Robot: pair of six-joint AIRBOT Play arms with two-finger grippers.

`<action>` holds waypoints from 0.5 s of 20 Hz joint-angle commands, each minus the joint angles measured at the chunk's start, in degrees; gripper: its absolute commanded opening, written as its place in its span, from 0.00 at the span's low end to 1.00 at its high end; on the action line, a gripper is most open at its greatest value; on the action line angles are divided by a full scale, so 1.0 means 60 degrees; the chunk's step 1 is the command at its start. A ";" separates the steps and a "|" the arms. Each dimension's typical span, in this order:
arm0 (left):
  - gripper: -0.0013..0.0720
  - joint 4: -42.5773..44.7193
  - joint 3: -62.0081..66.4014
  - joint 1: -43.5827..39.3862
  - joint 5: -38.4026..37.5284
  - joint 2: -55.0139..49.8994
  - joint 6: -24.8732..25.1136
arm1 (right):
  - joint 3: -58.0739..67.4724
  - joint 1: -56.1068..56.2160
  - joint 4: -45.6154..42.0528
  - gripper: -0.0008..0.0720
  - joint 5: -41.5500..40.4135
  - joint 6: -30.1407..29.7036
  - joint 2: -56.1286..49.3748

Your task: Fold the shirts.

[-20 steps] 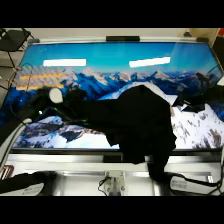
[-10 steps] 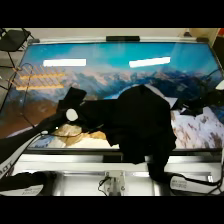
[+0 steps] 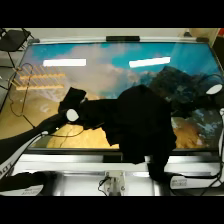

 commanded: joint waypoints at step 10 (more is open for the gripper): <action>0.08 0.0237 0.1927 0.1428 -0.0608 0.1880 0.3694 | 0.2004 0.1701 0.0284 0.11 -0.0998 -0.0619 0.0816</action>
